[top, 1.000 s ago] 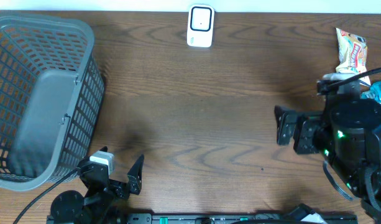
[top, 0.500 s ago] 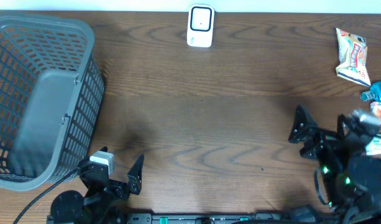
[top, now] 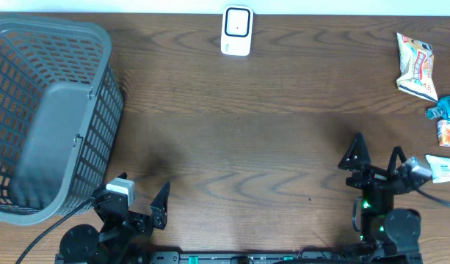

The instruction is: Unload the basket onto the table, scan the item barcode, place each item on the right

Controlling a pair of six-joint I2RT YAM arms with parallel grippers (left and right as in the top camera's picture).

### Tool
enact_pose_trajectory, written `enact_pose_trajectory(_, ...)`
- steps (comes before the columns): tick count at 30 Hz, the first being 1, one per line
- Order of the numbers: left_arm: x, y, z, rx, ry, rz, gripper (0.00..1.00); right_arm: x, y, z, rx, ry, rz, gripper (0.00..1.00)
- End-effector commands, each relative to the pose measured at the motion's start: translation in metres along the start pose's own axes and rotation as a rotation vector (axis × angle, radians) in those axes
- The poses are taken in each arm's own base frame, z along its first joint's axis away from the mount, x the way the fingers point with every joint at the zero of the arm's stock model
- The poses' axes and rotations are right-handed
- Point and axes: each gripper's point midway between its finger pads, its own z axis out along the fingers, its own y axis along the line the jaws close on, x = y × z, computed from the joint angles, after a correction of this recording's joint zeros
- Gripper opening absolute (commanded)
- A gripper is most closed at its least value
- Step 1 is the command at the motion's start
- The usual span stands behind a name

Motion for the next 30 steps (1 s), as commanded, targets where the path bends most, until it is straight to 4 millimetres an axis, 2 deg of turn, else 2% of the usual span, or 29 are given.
enact_pose_trajectory(1,-0.002,-0.003,-0.002,0.011,-0.010,0.002,0.98,0.000,-0.013,-0.004,0.013,-0.081,0.024,0.99)
enact_pose_trajectory(7,-0.002,-0.003,-0.002,0.011,-0.010,0.002,0.98,0.008,-0.033,0.002,0.061,-0.127,0.101,0.99)
enact_pose_trajectory(13,-0.002,-0.002,-0.002,0.010,-0.010,0.002,0.98,0.048,-0.052,0.007,0.114,-0.035,0.076,0.99)
enact_pose_trajectory(15,-0.002,-0.003,-0.002,0.011,-0.010,0.002,0.98,0.055,-0.056,0.007,0.133,-0.007,0.066,0.99)
enact_pose_trajectory(30,-0.002,-0.003,-0.002,0.011,-0.010,0.002,0.98,0.055,-0.056,0.007,0.136,-0.010,0.067,0.99)
